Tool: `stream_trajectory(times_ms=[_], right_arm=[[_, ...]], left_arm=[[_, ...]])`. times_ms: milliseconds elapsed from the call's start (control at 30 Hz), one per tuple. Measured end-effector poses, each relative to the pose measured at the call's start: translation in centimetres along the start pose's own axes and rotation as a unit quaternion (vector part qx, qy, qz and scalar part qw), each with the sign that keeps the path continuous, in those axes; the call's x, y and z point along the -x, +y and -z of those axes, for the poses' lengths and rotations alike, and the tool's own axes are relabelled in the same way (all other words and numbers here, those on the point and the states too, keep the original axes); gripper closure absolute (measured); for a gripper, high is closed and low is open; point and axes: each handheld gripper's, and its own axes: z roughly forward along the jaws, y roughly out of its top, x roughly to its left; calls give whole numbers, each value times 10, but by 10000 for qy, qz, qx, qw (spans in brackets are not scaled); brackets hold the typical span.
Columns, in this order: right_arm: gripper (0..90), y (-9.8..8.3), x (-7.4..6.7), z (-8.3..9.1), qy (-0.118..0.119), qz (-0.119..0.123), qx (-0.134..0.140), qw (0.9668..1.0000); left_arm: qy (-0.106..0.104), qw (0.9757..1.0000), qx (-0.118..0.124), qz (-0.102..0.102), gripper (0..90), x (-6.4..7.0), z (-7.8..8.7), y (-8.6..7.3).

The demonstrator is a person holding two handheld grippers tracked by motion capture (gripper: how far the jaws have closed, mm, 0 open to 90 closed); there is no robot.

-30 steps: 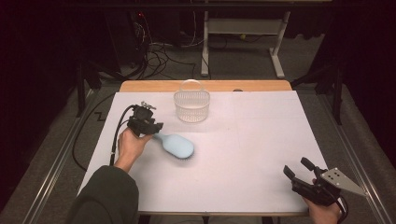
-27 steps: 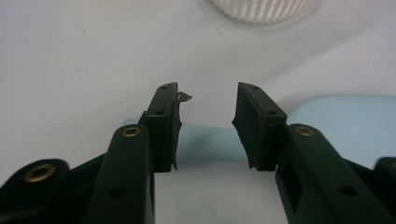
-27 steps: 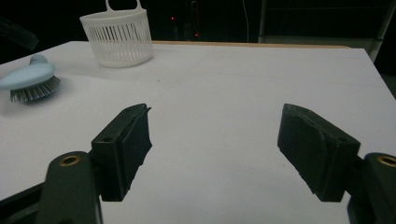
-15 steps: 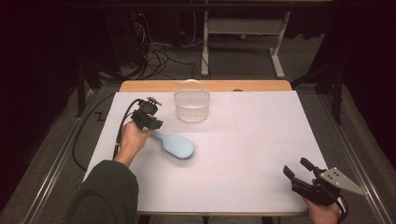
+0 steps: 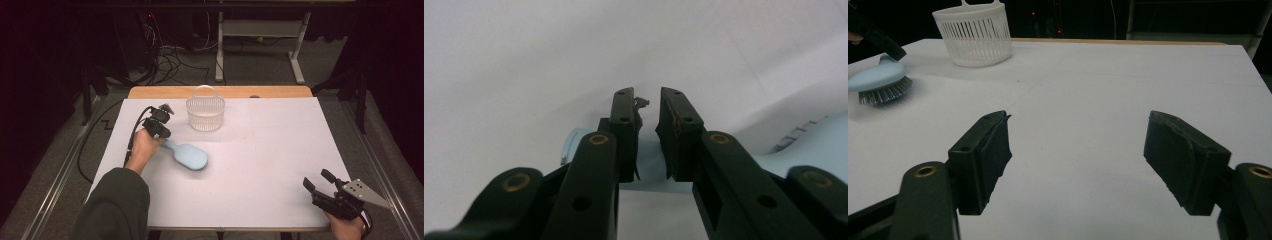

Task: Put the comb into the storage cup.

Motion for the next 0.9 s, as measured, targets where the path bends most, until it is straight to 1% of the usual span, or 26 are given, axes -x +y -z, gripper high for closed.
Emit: stream_trajectory(times_ms=[133, 233, 267, 500, 533, 800, 900], right_arm=[[273, 0, 0, 0, -5, 2, 7, 10000], [273, 0, 0, 0, -1, -1, 3, 10000], [273, 0, 0, 0, 17, 1, -11, 10000], [273, 0, 0, 0, 36, 13, -6, 10000], [273, 0, 0, 0, 33, 14, -8, 10000], [275, 0, 0, 0, 27, 20, -11, 10000], [275, 0, 0, -1, 31, 27, -18, 10000]], left_arm=[[11, 10000, -45, 34, 805, -2, 0, 0], [48, 10000, -56, 4, 822, -1, -1, 0], [76, 9999, -96, -35, 830, -1, -1, 0], [32, 9997, -240, -39, 855, -2, -2, -2], [31, 9996, -283, -63, 856, -1, -2, -2], [-40, 9991, -369, -194, 865, 5, -2, -8], [-139, 9990, -390, -189, 865, 7, 0, -12]])
